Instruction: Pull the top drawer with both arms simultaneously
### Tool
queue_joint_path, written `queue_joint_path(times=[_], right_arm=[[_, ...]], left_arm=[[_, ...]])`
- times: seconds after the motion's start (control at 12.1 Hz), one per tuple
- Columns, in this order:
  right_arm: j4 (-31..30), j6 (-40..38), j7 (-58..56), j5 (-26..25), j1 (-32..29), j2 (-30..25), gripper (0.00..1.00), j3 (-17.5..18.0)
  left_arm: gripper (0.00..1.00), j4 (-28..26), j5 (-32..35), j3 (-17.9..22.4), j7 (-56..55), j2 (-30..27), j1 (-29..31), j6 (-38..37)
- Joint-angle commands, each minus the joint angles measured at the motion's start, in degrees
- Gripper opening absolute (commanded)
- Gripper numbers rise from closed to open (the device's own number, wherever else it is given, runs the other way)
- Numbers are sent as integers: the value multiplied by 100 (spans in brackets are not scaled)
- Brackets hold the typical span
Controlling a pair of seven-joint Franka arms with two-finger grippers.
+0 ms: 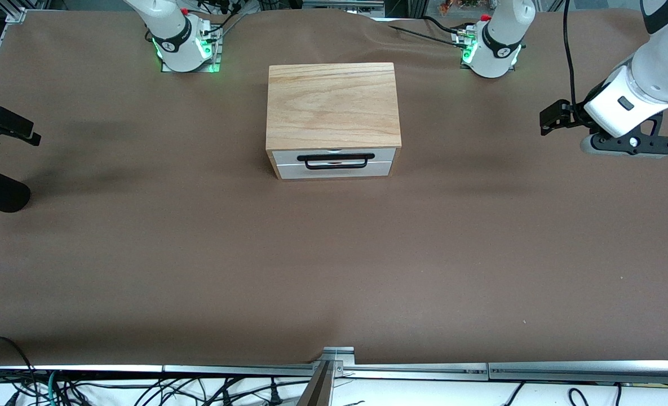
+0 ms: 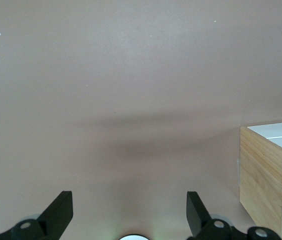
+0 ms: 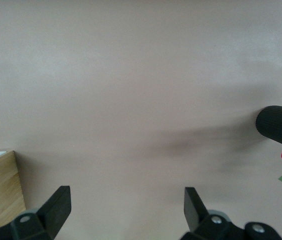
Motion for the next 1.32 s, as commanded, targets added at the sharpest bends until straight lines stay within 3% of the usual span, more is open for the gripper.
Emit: queue_joint_path(times=[0.0, 1.24], right_arm=[[82, -91, 12, -168, -13, 24, 100, 43], [82, -82, 12, -186, -13, 15, 100, 52]], left_arm=[[100, 177, 186, -12, -65, 65, -1, -164], [100, 19, -52, 5, -100, 179, 122, -111]])
